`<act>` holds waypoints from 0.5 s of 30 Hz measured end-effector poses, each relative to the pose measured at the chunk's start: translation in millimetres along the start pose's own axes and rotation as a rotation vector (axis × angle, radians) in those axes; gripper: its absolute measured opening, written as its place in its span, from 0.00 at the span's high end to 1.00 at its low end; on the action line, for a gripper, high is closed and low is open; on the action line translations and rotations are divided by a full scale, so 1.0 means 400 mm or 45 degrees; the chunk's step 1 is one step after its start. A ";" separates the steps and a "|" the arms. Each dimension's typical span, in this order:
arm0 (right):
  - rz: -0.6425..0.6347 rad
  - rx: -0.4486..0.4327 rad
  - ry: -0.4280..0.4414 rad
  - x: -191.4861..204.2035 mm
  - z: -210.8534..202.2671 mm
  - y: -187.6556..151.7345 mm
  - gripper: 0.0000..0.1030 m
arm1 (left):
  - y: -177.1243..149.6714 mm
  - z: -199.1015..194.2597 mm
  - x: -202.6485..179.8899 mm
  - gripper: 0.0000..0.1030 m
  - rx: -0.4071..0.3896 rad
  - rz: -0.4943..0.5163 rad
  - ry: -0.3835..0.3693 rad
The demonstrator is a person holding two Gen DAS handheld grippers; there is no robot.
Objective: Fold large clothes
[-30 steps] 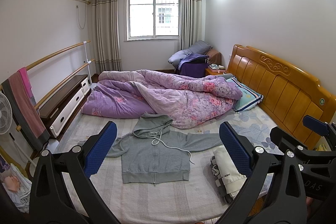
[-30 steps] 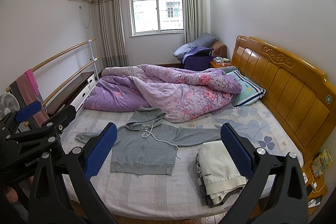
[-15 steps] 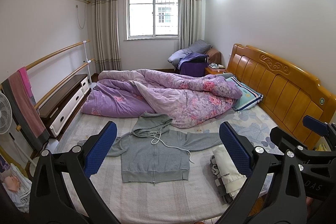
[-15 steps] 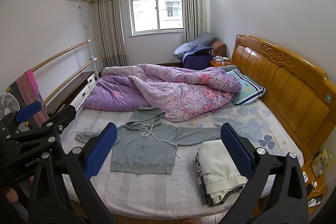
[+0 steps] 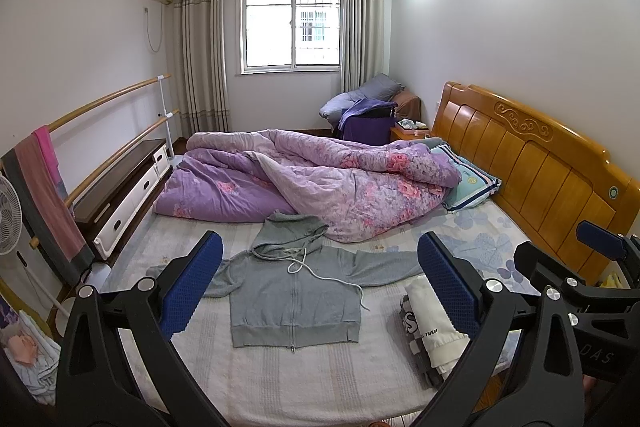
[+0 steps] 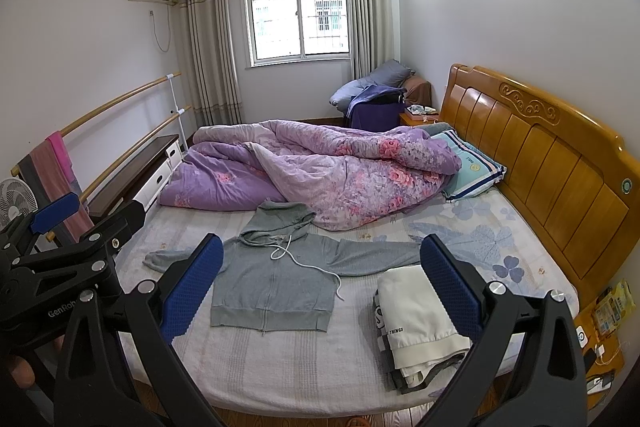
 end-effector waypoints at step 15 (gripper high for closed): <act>0.001 0.004 0.000 0.006 0.021 -0.023 0.08 | 0.000 0.002 0.000 0.05 0.003 -0.001 0.000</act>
Point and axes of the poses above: each gripper's, at about its wrist camera, not at the fingertips, and z roughly the way its jaws point, x to its left, y to its top, the point moved 8 cm from there along z, roughly the way its jaws point, and after that the axes turned 12 degrees about -x, right-handed, at the moved point
